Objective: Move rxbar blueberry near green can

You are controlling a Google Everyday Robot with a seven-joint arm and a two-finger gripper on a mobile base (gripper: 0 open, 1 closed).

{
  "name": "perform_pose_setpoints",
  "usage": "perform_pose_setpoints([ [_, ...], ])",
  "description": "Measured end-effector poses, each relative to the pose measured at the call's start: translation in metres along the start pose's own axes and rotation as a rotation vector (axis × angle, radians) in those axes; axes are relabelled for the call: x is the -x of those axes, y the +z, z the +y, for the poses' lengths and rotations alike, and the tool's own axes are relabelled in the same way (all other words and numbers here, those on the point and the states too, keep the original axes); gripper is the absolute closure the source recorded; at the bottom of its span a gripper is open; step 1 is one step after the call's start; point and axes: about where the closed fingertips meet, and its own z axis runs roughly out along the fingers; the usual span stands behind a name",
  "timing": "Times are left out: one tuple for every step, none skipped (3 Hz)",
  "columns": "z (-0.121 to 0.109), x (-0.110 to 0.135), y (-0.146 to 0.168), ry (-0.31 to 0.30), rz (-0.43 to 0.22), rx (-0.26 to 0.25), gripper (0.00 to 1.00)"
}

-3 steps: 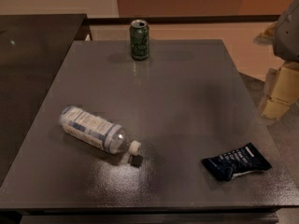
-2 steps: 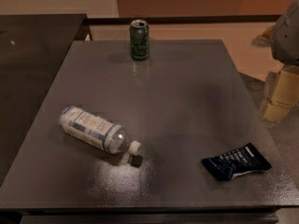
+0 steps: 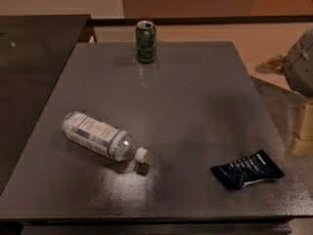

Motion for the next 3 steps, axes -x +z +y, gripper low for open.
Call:
perform_pose_setpoints([
  [0.025, -0.006, 0.018, -0.084, -0.009, 0.065, 0.00],
  [0.046, -0.014, 0.040, -0.128, -0.027, 0.120, 0.00],
  [0.062, -0.021, 0.058, -0.143, -0.052, 0.151, 0.00],
])
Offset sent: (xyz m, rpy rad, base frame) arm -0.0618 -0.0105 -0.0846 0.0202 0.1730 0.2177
